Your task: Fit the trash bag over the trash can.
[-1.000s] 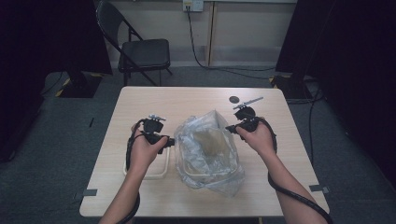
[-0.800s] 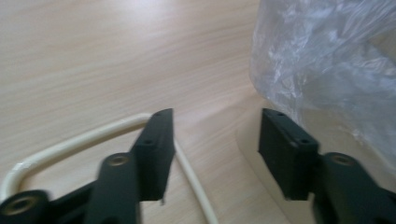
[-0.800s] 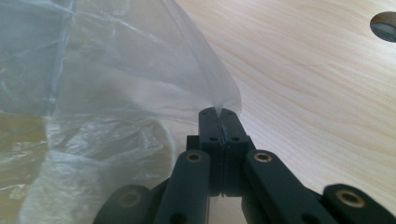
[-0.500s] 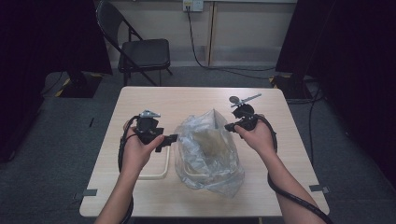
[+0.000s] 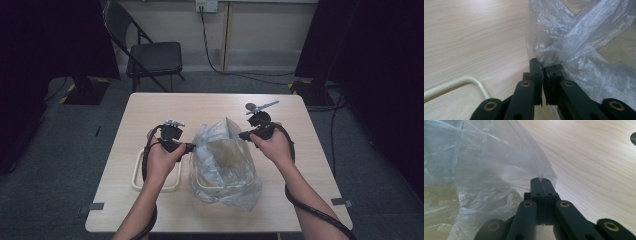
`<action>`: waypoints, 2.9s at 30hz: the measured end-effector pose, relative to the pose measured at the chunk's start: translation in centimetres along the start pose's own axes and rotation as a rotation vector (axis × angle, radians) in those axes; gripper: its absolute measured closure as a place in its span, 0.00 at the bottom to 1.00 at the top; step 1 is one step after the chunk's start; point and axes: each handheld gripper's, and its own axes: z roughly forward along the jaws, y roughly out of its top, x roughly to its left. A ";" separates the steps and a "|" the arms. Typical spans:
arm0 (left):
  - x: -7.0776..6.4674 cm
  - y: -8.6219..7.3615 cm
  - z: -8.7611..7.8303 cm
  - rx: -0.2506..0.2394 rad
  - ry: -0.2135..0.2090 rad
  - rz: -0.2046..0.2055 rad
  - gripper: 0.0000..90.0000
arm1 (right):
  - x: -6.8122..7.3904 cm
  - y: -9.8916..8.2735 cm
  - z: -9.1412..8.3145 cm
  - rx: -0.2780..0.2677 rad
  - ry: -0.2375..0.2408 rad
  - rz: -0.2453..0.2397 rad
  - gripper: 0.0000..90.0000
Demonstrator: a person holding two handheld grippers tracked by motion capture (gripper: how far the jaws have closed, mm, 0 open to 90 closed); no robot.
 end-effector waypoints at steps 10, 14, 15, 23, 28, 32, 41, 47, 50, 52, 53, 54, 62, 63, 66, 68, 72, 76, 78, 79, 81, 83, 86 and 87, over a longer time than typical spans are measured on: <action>0.4 -0.2 1.9 0.041 -0.002 -0.023 1.00 | -1.3 -1.0 1.8 0.013 0.009 0.034 1.00; 0.9 -0.7 2.9 0.055 -0.002 -0.059 1.00 | -2.2 -2.2 3.5 0.028 0.039 0.079 1.00; 1.0 -0.7 3.0 0.066 -0.003 -0.060 1.00 | -2.3 -2.5 3.8 0.040 0.050 0.091 1.00; 1.2 -1.8 2.5 0.078 0.019 -0.052 1.00 | -2.1 -3.5 4.3 0.049 0.044 0.090 1.00; 1.2 -2.4 2.2 0.063 0.024 -0.056 1.00 | -1.7 -4.2 4.0 0.053 0.023 0.069 1.00; 1.0 -2.6 1.5 0.026 0.051 -0.031 0.80 | -1.5 -4.4 3.5 0.030 -0.039 0.049 0.81; 0.1 -2.1 -2.5 -0.038 0.119 -0.030 0.37 | -1.9 -3.2 -2.1 -0.067 -0.118 0.030 0.37; -1.9 -1.1 -4.7 -0.068 0.111 -0.009 0.32 | -0.3 -3.0 -4.9 -0.125 -0.092 0.036 0.24; -2.9 -0.7 -5.1 -0.075 0.097 0.009 0.31 | 0.5 -2.9 -5.2 -0.139 -0.063 0.024 0.23; -3.2 -0.6 -5.0 -0.067 0.087 0.015 0.31 | 0.7 -2.9 -5.1 -0.137 -0.058 0.020 0.23; -3.5 -0.5 -4.6 -0.057 0.079 0.022 0.31 | 0.9 -2.9 -4.9 -0.132 -0.051 0.012 0.23; -3.6 -0.6 -4.2 -0.048 0.062 0.024 0.31 | 1.2 -2.9 -4.6 -0.129 -0.044 0.012 0.23; -3.3 -1.3 -1.8 -0.004 0.032 -0.005 0.41 | 1.6 -3.8 -1.4 -0.055 -0.029 0.038 0.30; -3.2 -1.4 -1.6 -0.007 0.036 -0.015 0.43 | 1.5 -3.9 -1.2 -0.052 -0.040 0.044 0.31; -2.9 -1.5 -1.3 0.001 0.045 -0.013 0.48 | 1.2 -4.1 -0.9 -0.052 -0.062 0.049 0.32; -2.6 -1.6 -0.9 0.002 0.043 -0.028 0.47 | 0.6 -4.3 -0.6 -0.059 -0.069 0.079 0.31; -1.6 -1.0 0.2 -0.019 0.014 -0.056 0.48 | -0.2 -4.1 0.0 -0.076 -0.063 0.111 0.31; -0.9 0.0 1.0 -0.016 0.021 -0.053 0.49 | -0.8 -3.6 0.8 -0.066 -0.071 0.104 0.31; -0.3 0.8 1.5 -0.024 0.034 -0.058 0.48 | -1.7 -2.7 1.5 -0.076 -0.072 0.120 0.31; 0.3 1.4 2.0 -0.036 0.038 -0.068 0.48 | -2.0 -2.5 1.7 -0.077 -0.078 0.121 0.31; 0.8 2.1 2.3 -0.029 0.045 -0.078 0.46 | -2.8 -1.1 2.4 -0.083 -0.112 0.112 0.30; 0.8 2.5 2.1 -0.034 0.055 -0.064 0.44 | -2.9 -0.9 2.4 -0.090 -0.114 0.107 0.29; 0.2 2.3 0.4 -0.028 0.059 -0.014 0.39 | -2.8 -0.6 1.3 -0.102 -0.107 0.087 0.23; 0.2 2.3 0.4 -0.028 0.059 -0.014 0.38 | -2.8 -0.6 1.3 -0.102 -0.107 0.087 0.23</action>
